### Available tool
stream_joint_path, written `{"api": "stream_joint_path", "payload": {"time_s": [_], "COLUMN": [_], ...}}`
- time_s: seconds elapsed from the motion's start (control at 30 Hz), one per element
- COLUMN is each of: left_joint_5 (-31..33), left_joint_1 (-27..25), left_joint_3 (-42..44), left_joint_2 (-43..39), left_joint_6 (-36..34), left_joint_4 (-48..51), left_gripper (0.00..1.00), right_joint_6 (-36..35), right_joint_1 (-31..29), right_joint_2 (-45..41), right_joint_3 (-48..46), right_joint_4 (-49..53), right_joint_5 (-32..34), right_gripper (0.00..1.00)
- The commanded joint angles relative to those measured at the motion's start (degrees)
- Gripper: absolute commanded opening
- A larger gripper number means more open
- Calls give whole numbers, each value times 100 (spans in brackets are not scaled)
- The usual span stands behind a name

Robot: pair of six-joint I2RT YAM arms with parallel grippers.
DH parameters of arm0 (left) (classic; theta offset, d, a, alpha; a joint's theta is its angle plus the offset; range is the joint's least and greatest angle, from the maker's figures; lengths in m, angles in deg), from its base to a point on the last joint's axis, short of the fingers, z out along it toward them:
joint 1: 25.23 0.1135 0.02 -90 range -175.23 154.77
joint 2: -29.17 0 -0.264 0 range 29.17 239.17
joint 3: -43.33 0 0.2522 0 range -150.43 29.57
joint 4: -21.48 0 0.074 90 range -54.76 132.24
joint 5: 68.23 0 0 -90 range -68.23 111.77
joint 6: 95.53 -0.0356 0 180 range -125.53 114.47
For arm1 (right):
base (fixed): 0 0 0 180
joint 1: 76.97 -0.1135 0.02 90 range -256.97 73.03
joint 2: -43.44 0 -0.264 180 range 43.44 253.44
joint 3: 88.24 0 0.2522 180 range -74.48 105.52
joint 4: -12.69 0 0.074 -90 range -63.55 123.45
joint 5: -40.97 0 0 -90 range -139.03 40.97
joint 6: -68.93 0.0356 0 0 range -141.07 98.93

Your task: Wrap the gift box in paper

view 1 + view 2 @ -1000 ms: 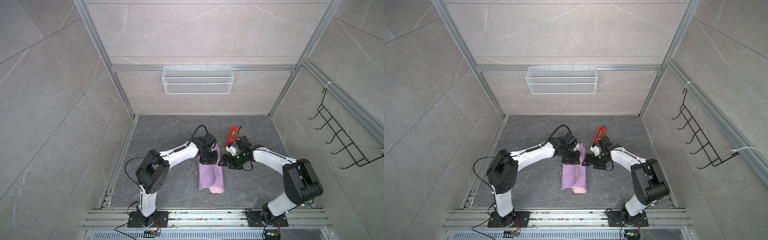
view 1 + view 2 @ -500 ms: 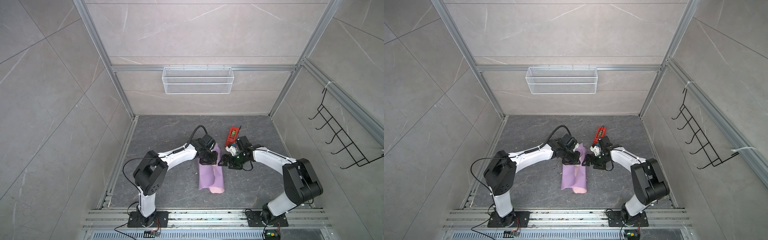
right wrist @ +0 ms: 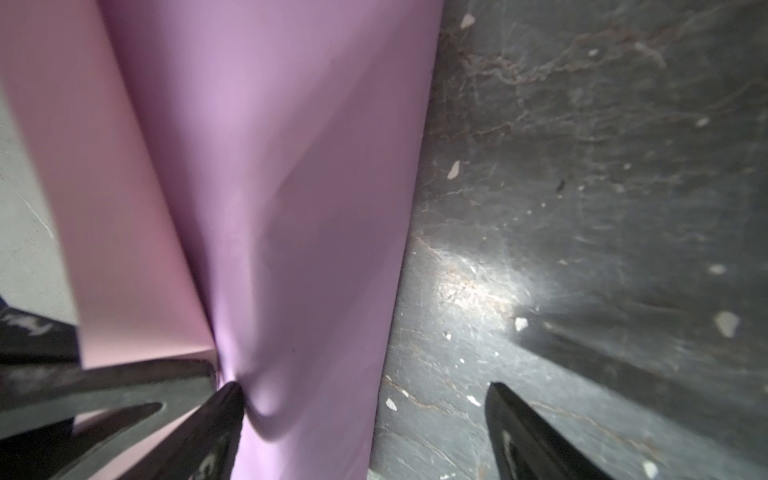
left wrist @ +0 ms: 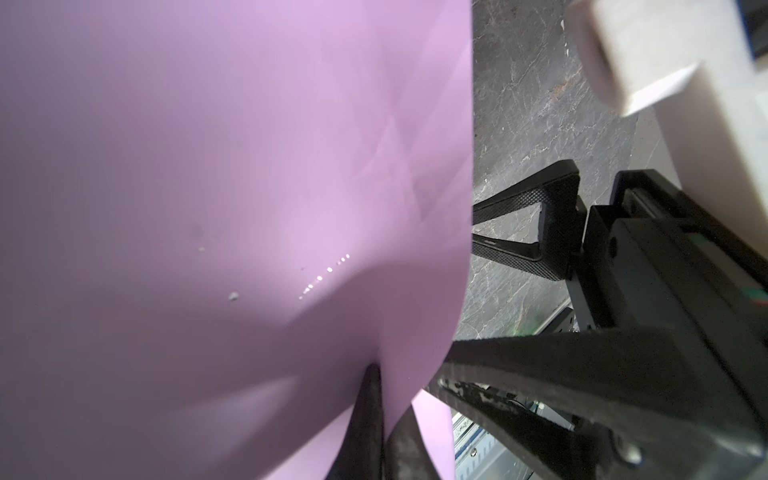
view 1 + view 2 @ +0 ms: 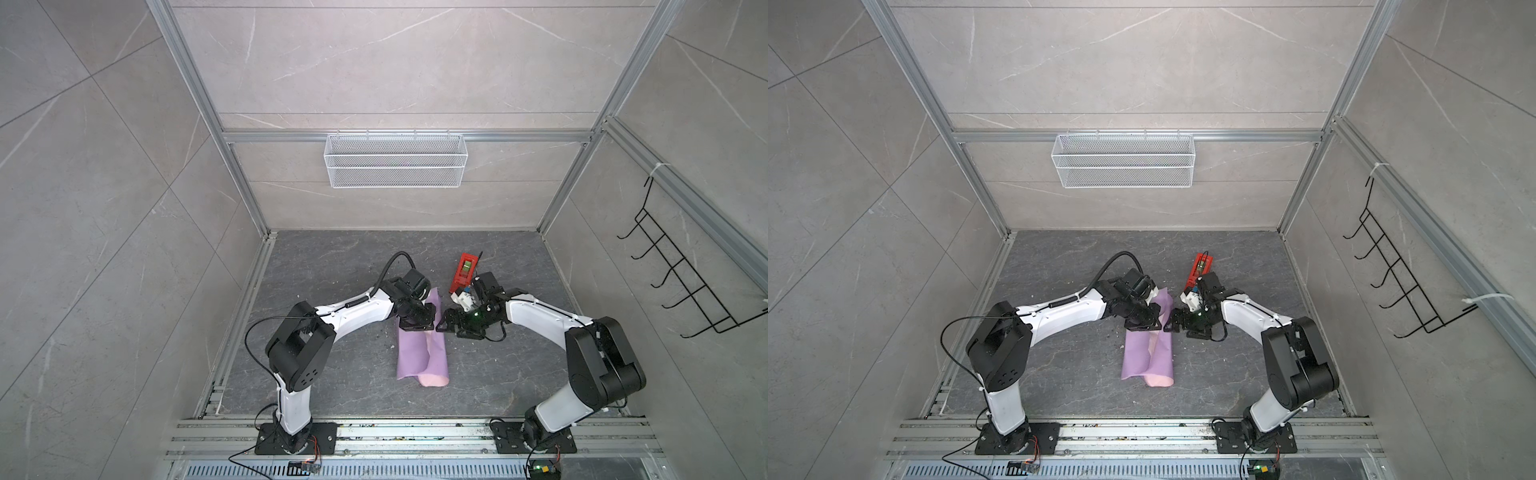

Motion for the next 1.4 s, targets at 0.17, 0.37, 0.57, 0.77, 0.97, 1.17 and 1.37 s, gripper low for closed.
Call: {"api": "stream_joint_path", "payload": {"time_s": [0.17, 0.37, 0.57, 0.77, 0.97, 1.17, 1.37], "left_joint_5": [-366, -294, -307, -289, -276, -272, -300], "left_joint_1": [-119, -119, -118, -119, -118, -117, -121], "left_joint_3": [52, 141, 356, 559, 645, 694, 749], "left_joint_2": [-63, 68, 56, 4, -36, -85, -102], "left_joint_6": [-13, -15, 7, 11, 4, 0, 26], "left_joint_4": [-291, -184, -213, -229, -226, -231, -242], "left_gripper": [0, 0, 6, 11, 17, 21, 30], "right_joint_6": [-72, -73, -73, -55, -39, -24, 58], "right_joint_1": [-39, -37, -35, -39, -39, -23, 167], "right_joint_2": [263, 236, 167, 119, 96, -80, -558], "right_joint_3": [-74, -33, 43, 121, 194, 341, 396], "right_joint_4": [323, 362, 428, 462, 493, 655, 779], "right_joint_5": [564, 555, 572, 557, 514, 623, 1124], "right_gripper": [92, 92, 92, 92, 92, 92, 93]}}
